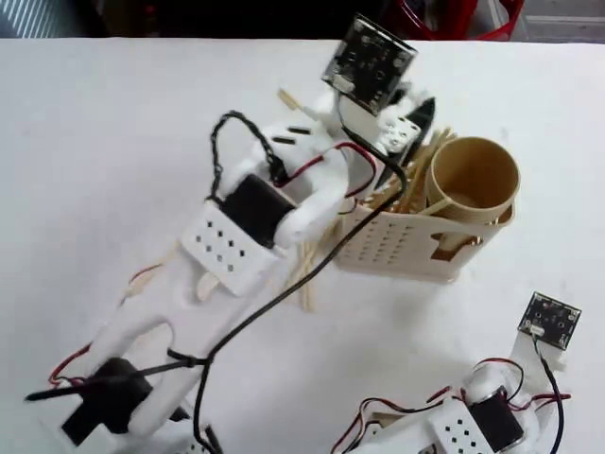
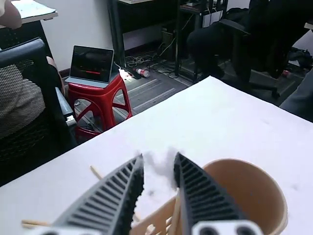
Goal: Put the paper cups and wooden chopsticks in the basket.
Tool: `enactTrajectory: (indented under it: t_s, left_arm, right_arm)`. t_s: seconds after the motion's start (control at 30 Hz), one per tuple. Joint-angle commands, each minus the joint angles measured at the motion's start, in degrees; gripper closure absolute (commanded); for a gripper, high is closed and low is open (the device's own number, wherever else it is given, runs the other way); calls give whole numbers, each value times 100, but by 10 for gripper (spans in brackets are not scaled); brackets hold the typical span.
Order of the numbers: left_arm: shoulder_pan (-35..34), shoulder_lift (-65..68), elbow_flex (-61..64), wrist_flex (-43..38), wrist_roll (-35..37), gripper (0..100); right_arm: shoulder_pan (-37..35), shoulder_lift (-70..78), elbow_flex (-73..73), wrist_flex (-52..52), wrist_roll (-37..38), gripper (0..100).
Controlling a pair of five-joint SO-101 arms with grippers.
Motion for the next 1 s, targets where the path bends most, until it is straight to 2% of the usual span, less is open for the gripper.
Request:
enactTrajectory:
  t_s: [0.0,0.07,0.17,0.33,0.5,0.67,0.8,0.97]
  left_arm:
    - [-356,-725,-88,352,9,880]
    - [-690,-1051,-44,642,9,880]
    - [-1411,-1490,-44,1512,-26,880]
    - [-2686,-1648,62,2884,-1538,880]
    - [-3653,-787,967,3095,-2796,876]
    - [-3829,400,1345,3095,-3560,810]
    - [-3530,840,1380,3033,-3288,804]
    - [-2826,1130,1389,3024,-1952,801]
  right_arm:
    - [48,-4,53,-4,44,961]
    - [48,-4,53,-4,44,961]
    - [48,-4,53,-4,44,961]
    - [48,-4,53,-4,44,961]
    - [48,-4,53,-4,44,961]
    - [48,-4,53,-4,44,961]
    - [48,-4,53,-4,44,961]
    - [48,-4,53,-4,44,961]
